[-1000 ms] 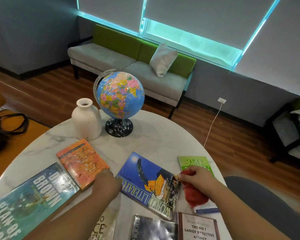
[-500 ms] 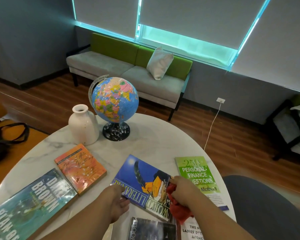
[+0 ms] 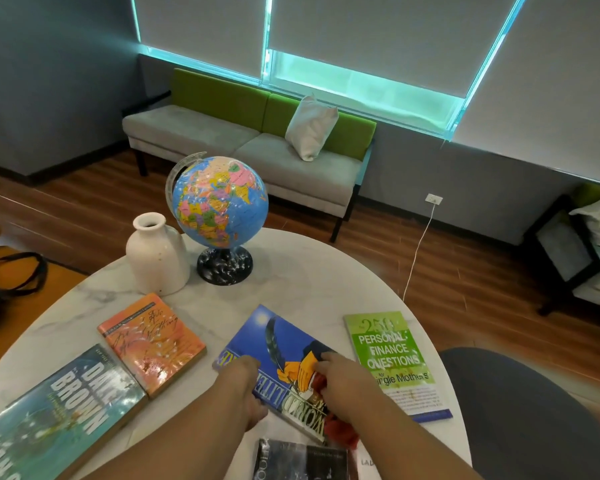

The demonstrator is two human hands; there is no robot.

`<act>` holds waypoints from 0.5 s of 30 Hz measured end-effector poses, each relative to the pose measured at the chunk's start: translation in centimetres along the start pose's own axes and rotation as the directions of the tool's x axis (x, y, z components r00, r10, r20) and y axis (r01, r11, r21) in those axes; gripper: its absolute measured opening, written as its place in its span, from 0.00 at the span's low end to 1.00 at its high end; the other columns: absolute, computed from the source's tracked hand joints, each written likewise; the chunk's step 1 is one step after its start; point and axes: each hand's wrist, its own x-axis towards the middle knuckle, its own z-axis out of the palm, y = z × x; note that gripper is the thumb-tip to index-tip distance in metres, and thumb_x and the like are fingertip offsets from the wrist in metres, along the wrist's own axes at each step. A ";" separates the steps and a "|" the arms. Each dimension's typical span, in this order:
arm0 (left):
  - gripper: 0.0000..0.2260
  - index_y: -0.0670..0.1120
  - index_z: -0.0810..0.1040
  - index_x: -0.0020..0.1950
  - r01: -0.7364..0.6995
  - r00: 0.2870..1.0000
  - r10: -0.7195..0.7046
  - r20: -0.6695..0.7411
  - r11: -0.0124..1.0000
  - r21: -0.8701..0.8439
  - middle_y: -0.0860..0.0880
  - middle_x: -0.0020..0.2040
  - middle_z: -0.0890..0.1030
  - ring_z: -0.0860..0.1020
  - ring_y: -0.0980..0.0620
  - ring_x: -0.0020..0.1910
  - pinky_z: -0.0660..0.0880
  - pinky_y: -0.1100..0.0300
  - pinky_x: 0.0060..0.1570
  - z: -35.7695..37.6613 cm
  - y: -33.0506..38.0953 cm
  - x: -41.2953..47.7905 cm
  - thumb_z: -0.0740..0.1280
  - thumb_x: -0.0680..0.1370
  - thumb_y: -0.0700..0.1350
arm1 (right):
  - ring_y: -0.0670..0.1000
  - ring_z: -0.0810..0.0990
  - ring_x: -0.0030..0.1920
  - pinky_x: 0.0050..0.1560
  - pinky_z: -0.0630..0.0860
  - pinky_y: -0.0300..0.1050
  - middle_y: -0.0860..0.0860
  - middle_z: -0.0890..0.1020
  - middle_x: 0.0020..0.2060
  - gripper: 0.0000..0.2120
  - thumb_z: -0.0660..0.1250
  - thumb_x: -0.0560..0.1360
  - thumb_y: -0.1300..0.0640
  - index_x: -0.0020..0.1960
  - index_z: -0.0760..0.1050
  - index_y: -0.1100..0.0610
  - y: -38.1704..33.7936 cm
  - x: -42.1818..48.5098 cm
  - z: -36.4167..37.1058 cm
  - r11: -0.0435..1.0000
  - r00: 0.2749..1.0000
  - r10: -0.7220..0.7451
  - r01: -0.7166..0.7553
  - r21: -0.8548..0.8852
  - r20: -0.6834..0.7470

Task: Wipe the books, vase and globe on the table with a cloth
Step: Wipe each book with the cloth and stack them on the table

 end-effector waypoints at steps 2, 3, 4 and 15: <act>0.09 0.40 0.69 0.41 -0.053 0.998 0.053 -0.022 0.998 0.032 0.44 0.29 0.76 0.75 0.45 0.26 0.69 0.57 0.23 0.1 -0.1 0.2 0.60 0.81 0.40 | 0.56 0.68 0.70 0.67 0.69 0.51 0.46 0.60 0.76 0.25 0.61 0.77 0.59 0.73 0.65 0.47 -0.2 0.3 0.0 0.999 1.000 -0.022 0.023 -0.033 0.021; 0.10 0.40 0.68 0.40 -0.077 0.996 0.079 -0.030 0.996 0.038 0.44 0.26 0.77 0.76 0.45 0.23 0.69 0.60 0.20 0.0 -0.2 0.5 0.59 0.81 0.39 | 0.56 0.67 0.71 0.68 0.69 0.51 0.46 0.59 0.76 0.26 0.61 0.77 0.59 0.74 0.64 0.46 -0.2 0.3 -0.1 0.999 0.999 -0.022 0.023 -0.037 0.037; 0.10 0.41 0.68 0.40 -0.088 0.995 0.090 -0.035 0.995 0.035 0.44 0.26 0.77 0.77 0.46 0.24 0.71 0.61 0.22 0.0 -0.3 0.6 0.59 0.81 0.39 | 0.55 0.66 0.71 0.69 0.68 0.51 0.45 0.58 0.77 0.28 0.62 0.77 0.60 0.74 0.63 0.45 -0.1 0.4 -0.2 0.999 0.998 -0.023 0.025 -0.040 0.050; 0.08 0.38 0.74 0.56 -0.197 0.977 0.192 0.092 0.979 0.055 0.41 0.40 0.78 0.78 0.47 0.35 0.78 0.58 0.29 -0.6 -0.8 1.5 0.59 0.82 0.40 | 0.53 0.74 0.60 0.62 0.69 0.52 0.50 0.72 0.61 0.40 0.67 0.63 0.26 0.64 0.70 0.51 -2.2 -1.4 -0.4 1.000 1.000 0.014 -0.014 0.004 0.007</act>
